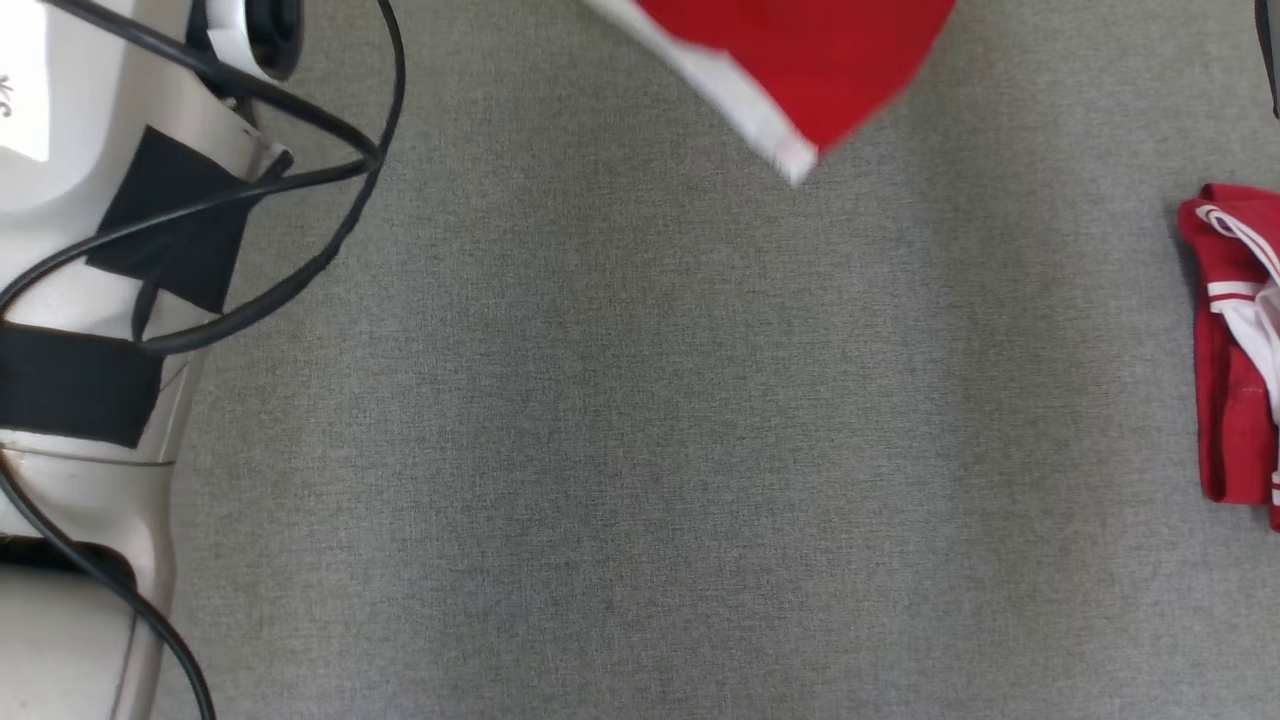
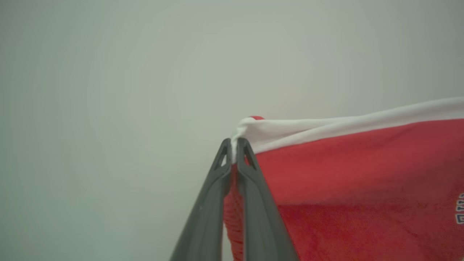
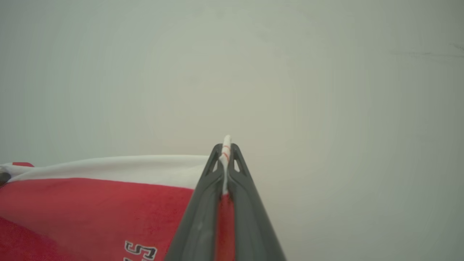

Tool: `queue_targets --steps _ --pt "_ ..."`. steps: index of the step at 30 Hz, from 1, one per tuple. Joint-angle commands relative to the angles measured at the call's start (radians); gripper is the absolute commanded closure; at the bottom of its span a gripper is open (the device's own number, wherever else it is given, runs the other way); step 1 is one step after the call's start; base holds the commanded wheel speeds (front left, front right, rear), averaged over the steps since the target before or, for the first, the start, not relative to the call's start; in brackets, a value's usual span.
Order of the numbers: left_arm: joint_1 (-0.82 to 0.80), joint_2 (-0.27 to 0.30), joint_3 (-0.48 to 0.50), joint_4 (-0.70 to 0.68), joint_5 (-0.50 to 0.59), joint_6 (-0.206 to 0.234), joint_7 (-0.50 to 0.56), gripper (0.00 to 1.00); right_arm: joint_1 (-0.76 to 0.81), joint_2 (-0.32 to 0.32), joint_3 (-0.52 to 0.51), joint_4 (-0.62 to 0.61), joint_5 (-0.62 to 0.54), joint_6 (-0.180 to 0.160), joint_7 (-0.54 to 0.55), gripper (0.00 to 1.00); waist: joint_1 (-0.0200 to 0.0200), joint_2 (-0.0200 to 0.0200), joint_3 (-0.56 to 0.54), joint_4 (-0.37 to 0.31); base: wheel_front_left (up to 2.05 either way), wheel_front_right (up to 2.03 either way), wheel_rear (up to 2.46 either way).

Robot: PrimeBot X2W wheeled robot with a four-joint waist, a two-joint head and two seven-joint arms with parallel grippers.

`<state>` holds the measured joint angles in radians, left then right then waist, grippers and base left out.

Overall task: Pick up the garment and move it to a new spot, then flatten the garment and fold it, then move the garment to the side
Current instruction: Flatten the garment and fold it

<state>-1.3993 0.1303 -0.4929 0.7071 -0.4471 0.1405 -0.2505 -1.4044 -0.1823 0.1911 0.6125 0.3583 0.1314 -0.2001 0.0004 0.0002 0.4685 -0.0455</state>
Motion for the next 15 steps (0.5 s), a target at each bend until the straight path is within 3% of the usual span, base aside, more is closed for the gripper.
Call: queue_targets --steps 1,8,15 --pt "-0.021 0.015 0.016 -0.022 0.023 0.008 -0.012 1.0 -0.024 0.01 0.006 0.017 -0.008 -0.002 -0.023 1.0 -0.0004 -0.0002 -0.011 -0.008 0.0 0.0 0.0" --pt "0.074 0.014 0.043 -0.121 0.084 -0.01 -0.015 1.0 0.006 0.006 0.088 0.041 0.014 -0.002 -0.047 1.0 -0.0004 -0.0002 -0.018 -0.016 0.0 0.0 0.0" --pt "0.17 0.006 0.01 -0.1 0.115 -0.072 -0.015 1.0 0.112 -0.039 0.187 0.027 0.07 -0.002 0.055 1.0 -0.0004 -0.0002 -0.022 -0.011 0.0 0.0 0.0"
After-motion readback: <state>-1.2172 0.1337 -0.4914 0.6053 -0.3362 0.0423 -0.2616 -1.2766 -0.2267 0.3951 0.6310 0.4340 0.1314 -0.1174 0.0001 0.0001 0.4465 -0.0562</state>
